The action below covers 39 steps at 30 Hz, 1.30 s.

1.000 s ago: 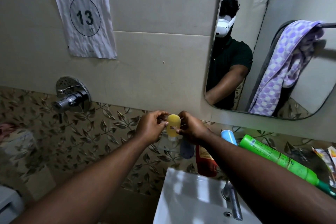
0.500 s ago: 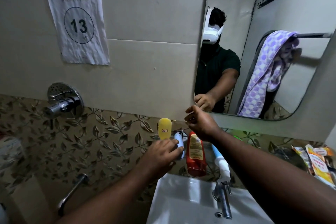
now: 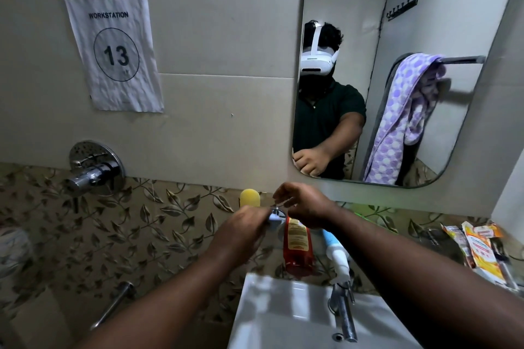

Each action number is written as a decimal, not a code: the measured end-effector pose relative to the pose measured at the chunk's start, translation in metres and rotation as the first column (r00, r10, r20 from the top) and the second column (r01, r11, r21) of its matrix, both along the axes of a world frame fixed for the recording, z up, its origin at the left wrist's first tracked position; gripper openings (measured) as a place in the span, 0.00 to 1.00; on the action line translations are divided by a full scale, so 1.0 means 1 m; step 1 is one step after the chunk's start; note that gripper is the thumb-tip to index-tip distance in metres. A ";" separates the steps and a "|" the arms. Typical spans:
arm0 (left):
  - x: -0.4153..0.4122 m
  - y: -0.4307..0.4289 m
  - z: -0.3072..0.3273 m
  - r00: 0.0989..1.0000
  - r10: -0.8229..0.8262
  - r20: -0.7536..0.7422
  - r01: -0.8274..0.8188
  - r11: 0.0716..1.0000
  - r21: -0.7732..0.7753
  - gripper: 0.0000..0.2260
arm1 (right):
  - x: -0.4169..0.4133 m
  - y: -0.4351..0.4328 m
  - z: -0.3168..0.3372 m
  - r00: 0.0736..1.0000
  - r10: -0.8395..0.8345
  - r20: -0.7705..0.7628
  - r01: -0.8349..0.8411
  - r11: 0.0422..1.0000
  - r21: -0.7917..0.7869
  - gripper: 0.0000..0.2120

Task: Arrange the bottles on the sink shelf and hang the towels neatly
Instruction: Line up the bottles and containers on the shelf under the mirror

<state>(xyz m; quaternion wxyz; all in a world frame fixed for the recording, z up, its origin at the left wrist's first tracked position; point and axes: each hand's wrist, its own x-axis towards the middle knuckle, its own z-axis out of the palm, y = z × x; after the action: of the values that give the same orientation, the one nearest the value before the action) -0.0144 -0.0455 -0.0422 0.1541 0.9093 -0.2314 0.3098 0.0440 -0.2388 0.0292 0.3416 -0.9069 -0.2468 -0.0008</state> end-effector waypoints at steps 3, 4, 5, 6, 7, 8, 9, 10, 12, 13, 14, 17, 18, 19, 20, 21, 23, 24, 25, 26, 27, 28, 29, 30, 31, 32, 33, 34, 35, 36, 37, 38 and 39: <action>0.008 -0.002 0.016 0.996 0.022 -0.087 -0.032 0.993 -0.117 0.08 | 0.002 0.001 -0.005 0.997 0.050 -0.056 -0.052 0.998 -0.036 0.19; 0.010 -0.002 0.018 0.994 0.025 -0.108 -0.040 0.989 -0.143 0.07 | 0.002 0.001 -0.007 0.996 0.053 -0.066 -0.055 0.998 -0.034 0.19; 0.013 -0.003 0.020 0.992 0.025 -0.122 -0.045 0.985 -0.164 0.07 | 0.003 0.002 -0.009 0.997 0.045 -0.066 -0.047 0.998 -0.031 0.19; 0.015 -0.003 0.021 0.991 0.026 -0.128 -0.049 0.983 -0.179 0.07 | 0.004 0.004 -0.012 0.998 0.027 -0.055 -0.029 0.999 -0.029 0.19; 0.017 -0.003 0.022 0.991 0.030 -0.130 -0.054 0.980 -0.191 0.08 | 0.005 0.006 -0.014 1.000 0.002 -0.031 -0.003 0.999 -0.033 0.18; 0.018 -0.003 0.023 0.991 0.034 -0.129 -0.061 0.977 -0.204 0.09 | 0.007 0.007 -0.017 1.000 -0.026 0.003 0.026 0.999 -0.040 0.16; 0.020 -0.003 0.023 0.991 0.038 -0.127 -0.065 0.974 -0.217 0.10 | 0.008 0.008 -0.018 0.998 -0.054 0.037 0.055 0.997 -0.046 0.14; 0.021 -0.003 0.024 0.991 0.043 -0.124 -0.070 0.972 -0.225 0.11 | 0.009 0.010 -0.020 0.995 -0.076 0.065 0.079 0.995 -0.052 0.12; 0.022 -0.004 0.025 0.991 0.057 -0.119 -0.083 0.969 -0.231 0.12 | 0.011 0.012 -0.020 0.990 -0.102 0.102 0.110 0.992 -0.070 0.10; 0.023 -0.003 0.026 0.991 0.064 -0.117 -0.089 0.970 -0.228 0.12 | 0.012 0.013 -0.021 0.988 -0.108 0.110 0.117 0.990 -0.079 0.10; 0.023 -0.003 0.026 0.991 0.069 -0.113 -0.093 0.971 -0.221 0.11 | 0.013 0.015 -0.020 0.988 -0.111 0.112 0.121 0.989 -0.088 0.09; 0.023 -0.001 0.029 0.993 0.090 -0.076 -0.100 0.983 -0.152 0.11 | 0.017 0.017 -0.019 0.988 -0.114 0.101 0.125 0.986 -0.109 0.10; 0.023 -0.001 0.031 0.993 0.105 -0.050 -0.110 0.989 -0.101 0.11 | 0.018 0.017 -0.019 0.988 -0.114 0.102 0.126 0.985 -0.118 0.10; 0.023 -0.002 0.034 0.992 0.125 -0.019 -0.126 0.991 -0.038 0.11 | 0.019 0.017 -0.019 0.988 -0.115 0.105 0.128 0.984 -0.125 0.10; 0.023 -0.003 0.038 0.989 0.150 0.006 -0.150 0.988 0.027 0.10 | 0.020 0.017 -0.019 0.987 -0.116 0.110 0.131 0.983 -0.131 0.10; 0.024 -0.004 0.043 0.984 0.176 0.020 -0.177 0.981 0.078 0.10 | 0.021 0.018 -0.019 0.986 -0.116 0.118 0.132 0.982 -0.137 0.10; 0.025 -0.004 0.049 0.976 0.215 0.032 -0.217 0.967 0.132 0.08 | 0.022 0.018 -0.019 0.985 -0.109 0.137 0.129 0.980 -0.152 0.10; 0.026 -0.004 0.051 0.973 0.226 0.039 -0.229 0.962 0.149 0.07 | 0.023 0.018 -0.019 0.983 -0.103 0.149 0.127 0.979 -0.162 0.10; 0.027 -0.004 0.052 0.972 0.230 0.048 -0.235 0.959 0.161 0.07 | 0.023 0.018 -0.019 0.982 -0.099 0.160 0.126 0.977 -0.170 0.10; 0.028 -0.003 0.052 0.972 0.228 0.060 -0.235 0.958 0.166 0.06 | 0.023 0.019 -0.019 0.981 -0.098 0.167 0.128 0.976 -0.177 0.10; 0.029 -0.003 0.053 0.972 0.222 0.074 -0.232 0.959 0.163 0.06 | 0.023 0.019 -0.018 0.980 -0.101 0.173 0.133 0.974 -0.186 0.10; 0.031 -0.003 0.053 0.973 0.214 0.089 -0.226 0.961 0.159 0.06 | 0.024 0.020 -0.018 0.978 -0.106 0.180 0.142 0.970 -0.198 0.10; 0.033 -0.002 0.054 0.974 0.205 0.097 -0.218 0.963 0.156 0.06 | 0.024 0.021 -0.018 0.976 -0.112 0.187 0.151 0.966 -0.212 0.09; 0.035 -0.001 0.056 0.975 0.197 0.098 -0.211 0.965 0.154 0.08 | 0.025 0.021 -0.018 0.974 -0.117 0.194 0.160 0.962 -0.222 0.09; 0.036 0.001 0.058 0.976 0.197 0.093 -0.210 0.966 0.150 0.10 | 0.025 0.021 -0.019 0.972 -0.120 0.201 0.166 0.959 -0.229 0.10; 0.038 0.002 0.060 0.976 0.204 0.079 -0.214 0.967 0.138 0.12 | 0.026 0.021 -0.020 0.970 -0.121 0.209 0.170 0.957 -0.235 0.10; 0.040 0.004 0.062 0.975 0.215 0.056 -0.221 0.969 0.114 0.14 | 0.026 0.021 -0.020 0.969 -0.121 0.217 0.173 0.955 -0.241 0.09; 0.041 0.007 0.064 0.973 0.228 0.025 -0.230 0.970 0.076 0.15 | 0.026 0.020 -0.020 0.967 -0.123 0.222 0.177 0.953 -0.244 0.09; 0.042 0.009 0.065 0.971 0.240 -0.014 -0.239 0.971 0.027 0.16 | 0.027 0.019 -0.021 0.966 -0.129 0.223 0.183 0.952 -0.245 0.09; 0.043 0.012 0.066 0.967 0.247 -0.058 -0.248 0.968 -0.024 0.15 | 0.027 0.019 -0.021 0.966 -0.137 0.221 0.191 0.951 -0.243 0.10; 0.043 0.014 0.065 0.963 0.248 -0.104 -0.256 0.964 -0.067 0.15 | 0.027 0.019 -0.021 0.965 -0.146 0.220 0.199 0.950 -0.241 0.10; 0.044 0.017 0.064 0.958 0.244 -0.154 -0.261 0.960 -0.100 0.15 | 0.027 0.019 -0.021 0.963 -0.153 0.221 0.206 0.949 -0.239 0.10; 0.045 0.018 0.062 0.949 0.235 -0.209 -0.265 0.955 -0.130 0.15 | 0.027 0.019 -0.021 0.962 -0.158 0.223 0.211 0.948 -0.238 0.10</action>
<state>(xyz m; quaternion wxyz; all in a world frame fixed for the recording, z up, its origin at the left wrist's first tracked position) 0.0303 -0.0270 0.0201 0.2058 0.9418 -0.0732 0.2554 0.0713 -0.2200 0.0081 0.1915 -0.9581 -0.1918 -0.0922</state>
